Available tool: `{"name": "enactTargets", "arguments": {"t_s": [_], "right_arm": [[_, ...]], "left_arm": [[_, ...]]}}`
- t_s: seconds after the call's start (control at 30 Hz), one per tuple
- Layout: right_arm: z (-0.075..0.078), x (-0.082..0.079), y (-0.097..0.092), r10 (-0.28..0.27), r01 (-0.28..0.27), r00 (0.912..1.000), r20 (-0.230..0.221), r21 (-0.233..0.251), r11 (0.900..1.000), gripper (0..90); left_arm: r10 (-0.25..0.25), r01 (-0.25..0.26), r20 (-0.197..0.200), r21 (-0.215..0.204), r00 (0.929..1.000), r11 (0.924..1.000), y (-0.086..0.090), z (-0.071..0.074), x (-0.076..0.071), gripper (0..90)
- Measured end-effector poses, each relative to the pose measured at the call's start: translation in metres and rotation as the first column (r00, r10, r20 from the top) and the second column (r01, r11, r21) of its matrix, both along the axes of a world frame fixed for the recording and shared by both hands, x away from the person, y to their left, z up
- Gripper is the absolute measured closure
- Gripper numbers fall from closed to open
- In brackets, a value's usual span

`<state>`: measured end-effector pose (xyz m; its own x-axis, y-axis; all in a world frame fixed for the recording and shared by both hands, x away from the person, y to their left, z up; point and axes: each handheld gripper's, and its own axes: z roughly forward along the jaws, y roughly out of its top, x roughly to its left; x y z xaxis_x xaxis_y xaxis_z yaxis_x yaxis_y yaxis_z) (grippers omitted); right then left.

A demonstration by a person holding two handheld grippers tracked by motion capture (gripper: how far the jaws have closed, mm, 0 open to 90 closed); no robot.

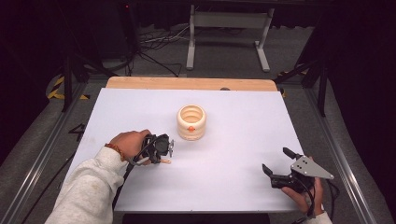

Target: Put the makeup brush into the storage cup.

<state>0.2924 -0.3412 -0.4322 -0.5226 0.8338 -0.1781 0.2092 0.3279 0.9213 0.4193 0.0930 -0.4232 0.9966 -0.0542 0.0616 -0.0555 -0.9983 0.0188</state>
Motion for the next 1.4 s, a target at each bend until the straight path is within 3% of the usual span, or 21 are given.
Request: {"name": "enactTargets", "arguments": {"t_s": [0.4, 0.87, 1.1, 1.3, 1.4], "right_arm": [[0.0, 0.0, 0.0, -0.002, 0.002, 1.0, -0.002, -0.001, 1.0, 5.8], [0.001, 0.0, -0.002, -0.011, 0.011, 0.9999, -0.001, 0.006, 0.9999, 5.8], [0.001, 0.0, -0.001, -0.013, 0.013, 0.9999, -0.002, 0.004, 0.9999, 5.8], [0.001, 0.0, -0.001, -0.013, 0.013, 0.9999, -0.001, 0.003, 0.9999, 5.9], [0.001, 0.0, -0.001, -0.013, 0.013, 0.9999, -0.001, 0.003, 0.9999, 5.8]], "left_arm": [[-0.018, 0.018, 0.025, 0.011, 0.9995, 0.9998, -0.001, 0.001, -0.003, 83.4], [0.001, 0.007, 0.1, -0.073, 0.995, 0.9973, 0.015, 0.018, -0.007, 83.4], [0.029, -0.011, 0.138, -0.132, 0.99, 0.9912, 0.028, 0.028, -0.011, 83.5], [0.042, -0.019, 0.16, -0.142, 0.9862, 0.9897, 0.032, 0.032, -0.013, 83.5], [0.05, -0.02, 0.18, -0.167, 0.9824, 0.9857, 0.035, 0.035, -0.014, 83.5]]}}
